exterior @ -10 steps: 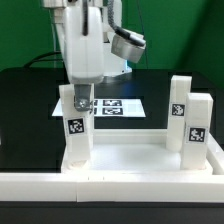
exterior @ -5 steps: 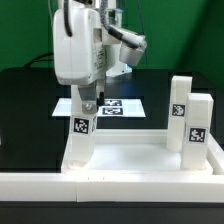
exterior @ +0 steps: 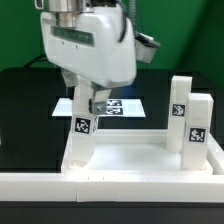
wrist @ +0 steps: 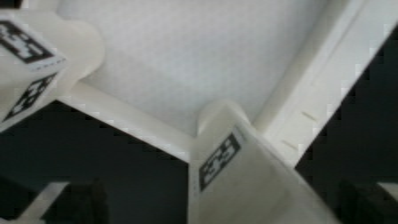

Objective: Assemble desk

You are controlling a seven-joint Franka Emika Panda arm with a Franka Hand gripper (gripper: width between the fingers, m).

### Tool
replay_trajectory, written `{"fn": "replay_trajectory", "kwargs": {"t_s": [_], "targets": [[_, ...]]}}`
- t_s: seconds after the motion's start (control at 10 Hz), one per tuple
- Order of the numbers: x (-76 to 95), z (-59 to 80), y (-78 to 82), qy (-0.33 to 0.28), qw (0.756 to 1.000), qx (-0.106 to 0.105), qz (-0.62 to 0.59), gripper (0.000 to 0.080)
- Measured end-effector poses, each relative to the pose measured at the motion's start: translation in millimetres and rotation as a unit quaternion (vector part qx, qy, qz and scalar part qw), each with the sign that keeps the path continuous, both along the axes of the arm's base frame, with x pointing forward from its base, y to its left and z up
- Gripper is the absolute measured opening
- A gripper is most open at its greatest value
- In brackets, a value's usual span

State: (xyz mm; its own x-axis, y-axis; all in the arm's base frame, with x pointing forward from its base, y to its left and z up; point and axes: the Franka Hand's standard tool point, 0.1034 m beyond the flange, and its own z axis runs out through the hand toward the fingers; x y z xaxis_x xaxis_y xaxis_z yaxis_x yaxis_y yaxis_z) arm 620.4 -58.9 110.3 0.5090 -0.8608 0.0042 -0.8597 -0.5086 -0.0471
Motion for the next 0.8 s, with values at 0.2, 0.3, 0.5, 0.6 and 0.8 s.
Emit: {"fn": "replay_trajectory", "kwargs": {"t_s": [0.2, 0.3, 0.5, 0.6, 0.8], "targets": [[-0.2, -0.3, -1.2, -0.001, 0.998, -0.004, 0.070, 0.0649], [0.4, 0.0, -2.4, -0.001, 0.993, -0.008, 0.119, 0.0649], [5.5, 1.8, -1.9, -0.004, 0.968, -0.033, 0.249, 0.0649], [5.0, -0.3, 1.7, -0.011, 0.967, -0.039, 0.250, 0.0649], [4.2, -1.4, 1.4, -0.010, 0.969, -0.039, 0.244, 0.0547]]}}
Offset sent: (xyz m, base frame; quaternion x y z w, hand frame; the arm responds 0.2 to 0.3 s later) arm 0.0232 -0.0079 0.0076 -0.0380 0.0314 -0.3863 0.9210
